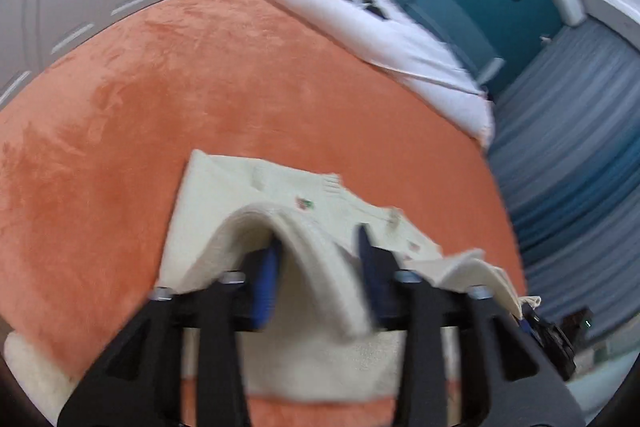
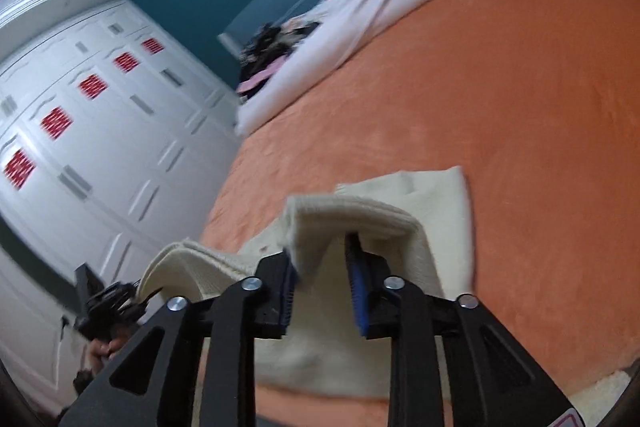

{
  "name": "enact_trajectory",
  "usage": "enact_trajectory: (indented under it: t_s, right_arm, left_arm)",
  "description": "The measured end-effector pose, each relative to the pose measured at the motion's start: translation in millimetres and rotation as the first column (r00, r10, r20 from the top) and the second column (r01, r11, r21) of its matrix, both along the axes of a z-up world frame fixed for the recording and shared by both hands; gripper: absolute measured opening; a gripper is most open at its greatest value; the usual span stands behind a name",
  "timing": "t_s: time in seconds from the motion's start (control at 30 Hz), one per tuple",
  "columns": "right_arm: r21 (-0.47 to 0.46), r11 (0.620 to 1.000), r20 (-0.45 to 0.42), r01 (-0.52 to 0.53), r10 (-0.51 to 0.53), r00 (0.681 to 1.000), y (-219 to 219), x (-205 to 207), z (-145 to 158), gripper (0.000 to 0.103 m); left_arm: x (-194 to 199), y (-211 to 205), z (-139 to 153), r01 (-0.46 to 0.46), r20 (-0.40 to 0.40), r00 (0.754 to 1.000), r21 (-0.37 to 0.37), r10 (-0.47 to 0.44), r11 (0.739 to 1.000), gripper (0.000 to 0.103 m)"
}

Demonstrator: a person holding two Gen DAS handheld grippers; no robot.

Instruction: Fold small clothes

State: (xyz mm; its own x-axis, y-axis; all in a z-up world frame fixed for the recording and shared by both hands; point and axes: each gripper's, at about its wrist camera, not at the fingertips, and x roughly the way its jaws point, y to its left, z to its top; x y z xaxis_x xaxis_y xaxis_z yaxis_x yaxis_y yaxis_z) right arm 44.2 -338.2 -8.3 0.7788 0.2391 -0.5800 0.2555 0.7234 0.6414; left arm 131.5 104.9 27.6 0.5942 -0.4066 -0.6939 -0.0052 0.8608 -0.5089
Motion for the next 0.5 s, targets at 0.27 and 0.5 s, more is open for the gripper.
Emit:
enact_trajectory:
  t_s: [0.27,0.5]
  right_arm:
    - [-0.139,0.99,-0.102,0.015,-0.03,0.994,9.1,4.5,-36.6,0.06]
    - [-0.204,0.979,-0.203,-0.017,-0.025,0.979,2.0,34.0,-54.7,0.068]
  left_arm:
    - [5.3,17.6,-37.2,-0.05,0.025,0.999,0.095,0.048,0.994,0.086]
    - [54.2,2.5,-78.5,0.023,-0.101,0.995,0.135,-0.009,0.991,0.081]
